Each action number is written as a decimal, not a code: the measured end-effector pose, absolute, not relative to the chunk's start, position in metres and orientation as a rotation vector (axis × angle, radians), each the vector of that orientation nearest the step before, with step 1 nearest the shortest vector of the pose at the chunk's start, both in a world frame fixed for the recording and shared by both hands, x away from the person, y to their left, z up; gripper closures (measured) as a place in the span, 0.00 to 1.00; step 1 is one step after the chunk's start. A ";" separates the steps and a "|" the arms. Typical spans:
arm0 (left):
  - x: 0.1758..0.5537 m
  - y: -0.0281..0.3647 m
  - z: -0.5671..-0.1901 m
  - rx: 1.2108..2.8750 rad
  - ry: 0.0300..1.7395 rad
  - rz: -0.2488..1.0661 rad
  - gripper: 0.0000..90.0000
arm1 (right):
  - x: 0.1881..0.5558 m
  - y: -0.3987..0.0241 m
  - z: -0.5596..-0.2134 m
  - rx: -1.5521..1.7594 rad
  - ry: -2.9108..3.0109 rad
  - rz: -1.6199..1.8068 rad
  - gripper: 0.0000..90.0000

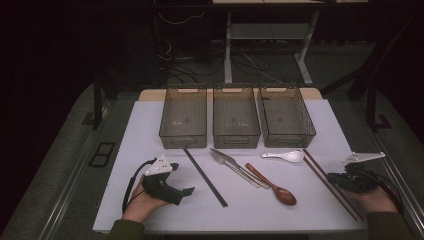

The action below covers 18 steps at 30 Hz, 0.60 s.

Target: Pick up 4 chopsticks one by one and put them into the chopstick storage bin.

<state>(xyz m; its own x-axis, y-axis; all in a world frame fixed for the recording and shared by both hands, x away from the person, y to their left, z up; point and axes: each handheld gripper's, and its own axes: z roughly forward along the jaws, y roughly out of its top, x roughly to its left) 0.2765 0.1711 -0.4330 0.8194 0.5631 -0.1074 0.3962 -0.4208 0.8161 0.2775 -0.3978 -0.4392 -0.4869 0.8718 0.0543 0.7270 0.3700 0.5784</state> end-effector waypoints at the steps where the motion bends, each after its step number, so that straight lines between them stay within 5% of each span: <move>1: 0.276 0.171 -0.433 2.066 0.706 0.226 0.00 | 0.278 -0.398 -0.439 1.422 2.374 0.800 0.91; 18: 0.276 0.170 -0.434 2.068 0.706 0.223 0.00 | 0.281 -0.393 -0.437 1.428 2.389 0.738 0.93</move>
<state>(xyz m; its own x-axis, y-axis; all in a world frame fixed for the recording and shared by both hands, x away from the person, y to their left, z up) 0.2763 0.1700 -0.4336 0.8199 0.5621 -0.1089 0.3977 -0.4223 0.8146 0.2808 -0.3928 -0.4373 -0.4824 0.8753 0.0346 0.7421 0.3874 0.5470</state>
